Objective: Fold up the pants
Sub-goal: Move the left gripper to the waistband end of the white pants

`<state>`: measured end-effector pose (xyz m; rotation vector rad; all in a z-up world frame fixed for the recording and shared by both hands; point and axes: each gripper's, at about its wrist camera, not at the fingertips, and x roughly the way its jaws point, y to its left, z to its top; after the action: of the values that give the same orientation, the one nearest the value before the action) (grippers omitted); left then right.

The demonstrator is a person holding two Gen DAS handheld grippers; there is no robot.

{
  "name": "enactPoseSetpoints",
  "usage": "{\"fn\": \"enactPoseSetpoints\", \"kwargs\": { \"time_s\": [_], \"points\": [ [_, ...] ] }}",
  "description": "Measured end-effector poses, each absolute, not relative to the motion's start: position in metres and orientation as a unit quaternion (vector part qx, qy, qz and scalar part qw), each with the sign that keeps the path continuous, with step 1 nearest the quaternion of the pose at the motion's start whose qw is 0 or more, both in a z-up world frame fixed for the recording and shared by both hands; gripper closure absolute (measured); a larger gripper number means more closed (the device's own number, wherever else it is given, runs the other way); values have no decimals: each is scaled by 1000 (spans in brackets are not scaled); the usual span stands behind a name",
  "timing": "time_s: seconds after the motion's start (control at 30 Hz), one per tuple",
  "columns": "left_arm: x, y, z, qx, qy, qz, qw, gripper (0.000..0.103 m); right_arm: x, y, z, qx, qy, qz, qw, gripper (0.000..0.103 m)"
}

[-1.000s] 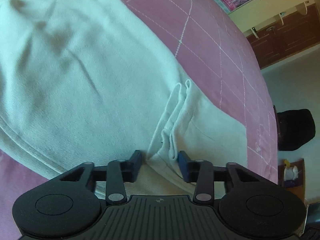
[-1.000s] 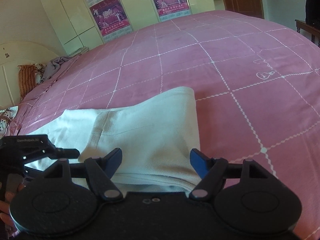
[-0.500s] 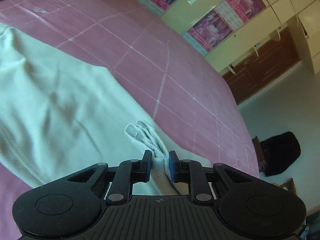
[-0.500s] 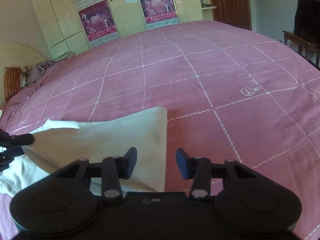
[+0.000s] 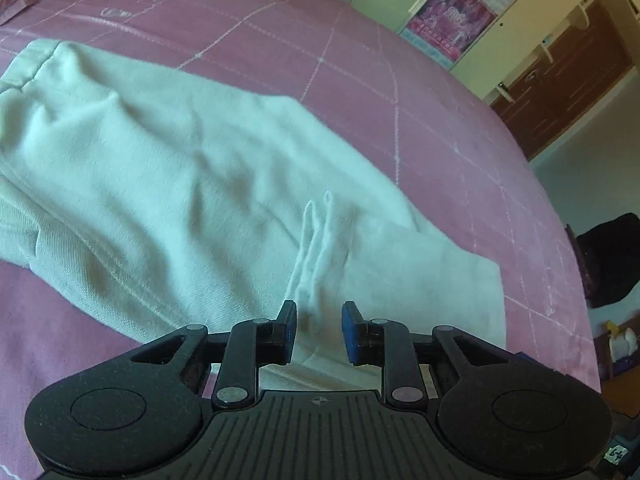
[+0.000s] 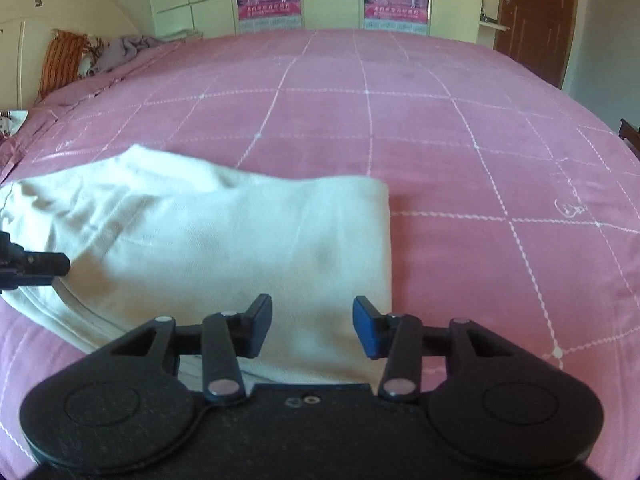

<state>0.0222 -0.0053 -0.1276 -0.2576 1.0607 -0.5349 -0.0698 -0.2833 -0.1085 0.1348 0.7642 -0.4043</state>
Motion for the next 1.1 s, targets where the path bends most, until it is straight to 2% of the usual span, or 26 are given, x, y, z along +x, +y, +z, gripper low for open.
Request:
{"fn": "enactPoseSetpoints", "kwargs": {
  "time_s": [0.1, 0.2, 0.5, 0.67, 0.77, 0.9, 1.0, 1.1],
  "points": [
    [22, -3, -148, -121, 524, -228, 812, 74, -54, -272, -120, 53, 391, -181, 901, 54],
    [21, -4, -144, -114, 528, -225, 811, 74, -48, -262, -141, 31, 417, -185, 889, 53],
    [11, 17, -123, -54, 504, -199, 839, 74, -51, -261, -130, 65, 415, -190, 887, 48],
    [11, 29, -121, -24, 491, -187, 851, 74, -42, -249, -119, 68, 403, -177, 895, 39],
    [14, 36, -121, -30, 488, -179, 854, 74, -31, -239, -109, 63, 389, -170, 903, 40],
    [21, 42, -125, -41, 491, -176, 852, 74, -10, -225, -108, 39, 393, -162, 904, 45],
    [25, 50, -129, -56, 497, -177, 848, 74, 4, -217, -122, 18, 415, -163, 895, 48],
    [28, 64, -129, -81, 499, -178, 844, 74, 8, -207, -148, -20, 442, -159, 882, 45]
  ]
}}
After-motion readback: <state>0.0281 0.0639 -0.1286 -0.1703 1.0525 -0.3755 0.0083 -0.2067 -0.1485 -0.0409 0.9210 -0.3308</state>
